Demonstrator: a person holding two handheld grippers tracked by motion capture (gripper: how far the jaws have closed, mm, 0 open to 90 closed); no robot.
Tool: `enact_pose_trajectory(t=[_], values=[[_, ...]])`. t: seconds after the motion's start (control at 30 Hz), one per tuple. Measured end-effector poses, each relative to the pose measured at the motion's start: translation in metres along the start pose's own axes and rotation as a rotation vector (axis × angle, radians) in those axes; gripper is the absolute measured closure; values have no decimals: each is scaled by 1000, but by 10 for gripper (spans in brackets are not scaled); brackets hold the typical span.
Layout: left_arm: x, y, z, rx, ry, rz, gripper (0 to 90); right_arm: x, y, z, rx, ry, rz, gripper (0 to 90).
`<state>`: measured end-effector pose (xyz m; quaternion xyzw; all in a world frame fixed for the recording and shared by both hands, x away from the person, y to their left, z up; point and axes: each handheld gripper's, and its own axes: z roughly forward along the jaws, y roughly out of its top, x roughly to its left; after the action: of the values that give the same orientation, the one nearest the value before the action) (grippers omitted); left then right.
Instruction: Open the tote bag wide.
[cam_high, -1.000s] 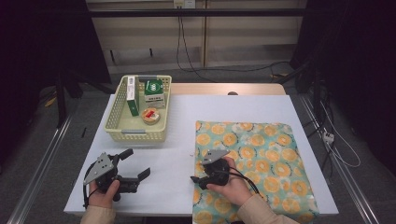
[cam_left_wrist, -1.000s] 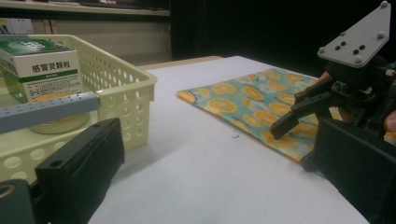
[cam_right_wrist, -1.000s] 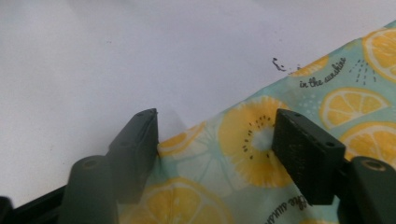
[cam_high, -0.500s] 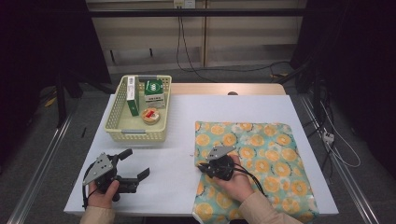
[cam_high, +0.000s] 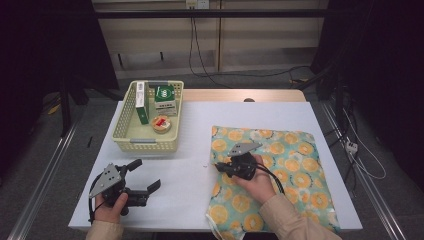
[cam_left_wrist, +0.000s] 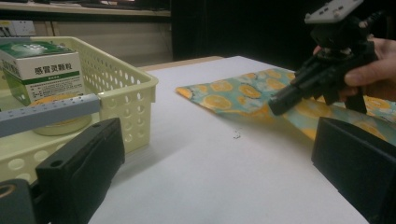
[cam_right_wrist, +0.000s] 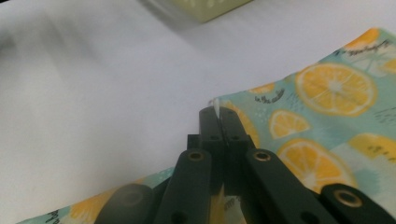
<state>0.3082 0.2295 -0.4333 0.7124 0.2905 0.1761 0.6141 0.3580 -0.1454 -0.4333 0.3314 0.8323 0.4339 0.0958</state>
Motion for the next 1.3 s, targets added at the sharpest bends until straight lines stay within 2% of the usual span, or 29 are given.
enact_pose_trajectory(t=[0.03, 0.33, 0.4, 0.47, 0.5, 0.63, 0.87, 1.03, 1.3], values=[[0, 0, 0, 0, 0, 0, 24, -6, 5, -1, -12, -6, 9, 900], [0, 0, 1, 1, -7, 2, 24, -27, 22, -5, -55, -44, 33, 900], [-1, 0, 1, 1, -7, 0, 24, -38, 28, -8, -79, -58, 41, 900], [0, 0, 1, 2, -7, 1, 24, -42, 30, -9, -87, -60, 50, 900], [-1, 0, 1, 2, -7, 1, 24, -49, 33, -10, -90, -74, 56, 900], [-1, 1, 1, 3, -8, 6, 24, -58, 37, -9, -91, -81, 54, 900], [-2, 1, 2, 7, -4, 4, 24, -74, 44, -7, -133, -89, 84, 900], [-2, 1, 2, 17, -6, 14, 24, -82, 47, -5, -132, -88, 96, 900], [-2, 1, 3, 10, -7, 12, 24, -93, 57, 1, -134, -93, 87, 900]])
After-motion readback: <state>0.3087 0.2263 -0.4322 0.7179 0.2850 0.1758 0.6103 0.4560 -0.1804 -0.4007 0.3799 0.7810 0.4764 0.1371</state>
